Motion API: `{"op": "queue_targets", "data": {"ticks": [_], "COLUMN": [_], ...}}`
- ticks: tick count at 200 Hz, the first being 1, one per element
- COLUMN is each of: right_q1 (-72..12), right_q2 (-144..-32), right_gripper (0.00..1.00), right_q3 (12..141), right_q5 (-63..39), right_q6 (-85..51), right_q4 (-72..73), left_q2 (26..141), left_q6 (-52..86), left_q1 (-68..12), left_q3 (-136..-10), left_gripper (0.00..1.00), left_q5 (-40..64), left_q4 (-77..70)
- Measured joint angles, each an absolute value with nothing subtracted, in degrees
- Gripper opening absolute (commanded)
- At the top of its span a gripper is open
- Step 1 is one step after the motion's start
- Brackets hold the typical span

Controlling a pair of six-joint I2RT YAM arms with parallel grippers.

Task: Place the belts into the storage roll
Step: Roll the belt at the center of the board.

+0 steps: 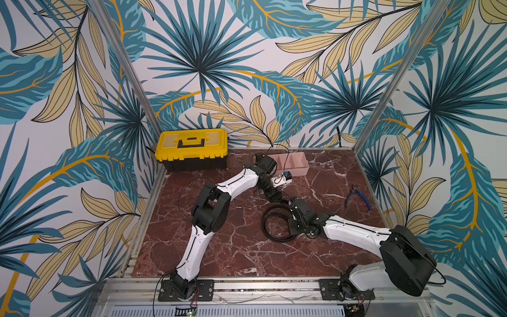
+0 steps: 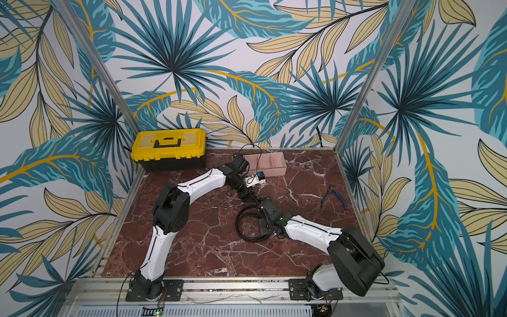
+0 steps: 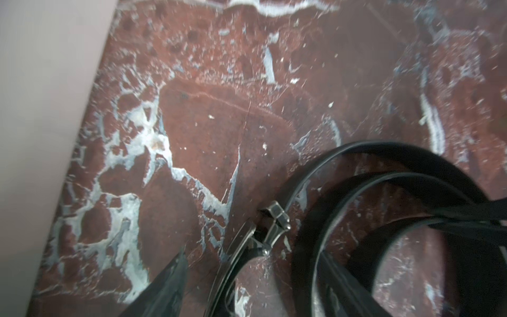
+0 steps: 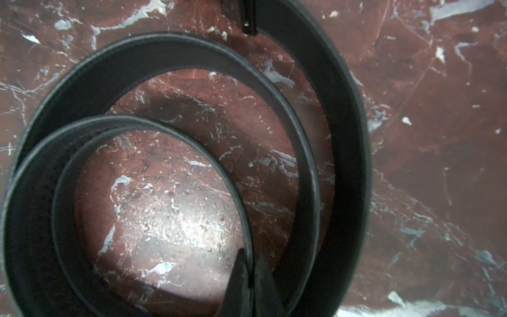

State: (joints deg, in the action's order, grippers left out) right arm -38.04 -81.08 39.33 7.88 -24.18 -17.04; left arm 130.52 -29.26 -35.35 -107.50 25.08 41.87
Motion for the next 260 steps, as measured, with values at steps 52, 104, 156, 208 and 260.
{"op": "queue_targets", "data": {"ticks": [52,104,156,208,260], "right_q1": [-38.02,-38.02,-36.86,-31.48,-28.47], "right_q2": [-81.19,-86.54,-94.48,-99.07,-106.26], "right_gripper": [0.0,0.0,0.0,0.0,0.0], "right_q3": [39.57,45.04,53.06,57.58,65.91], "right_q5": [7.84,7.46,7.05,8.05,10.55], "right_q6": [-24.21,-24.21,-24.86,-33.04,-43.18], "right_q4": [-17.32,-18.44,-18.79,-18.06,-18.17], "left_q2": [133.69,133.16,128.92,119.98,111.42], "left_q6": [-30.55,-27.18,-14.94,-0.36,13.72], "left_q1": [-35.42,-35.46,-32.56,-30.52,-29.5], "left_q3": [-107.66,-106.89,-101.16,-90.67,-78.85], "left_gripper": [0.42,0.0,0.0,0.0,0.0], "left_q5": [22.37,16.91,10.22,2.02,0.56], "left_q4": [41.67,41.1,40.88,41.21,41.25]}}
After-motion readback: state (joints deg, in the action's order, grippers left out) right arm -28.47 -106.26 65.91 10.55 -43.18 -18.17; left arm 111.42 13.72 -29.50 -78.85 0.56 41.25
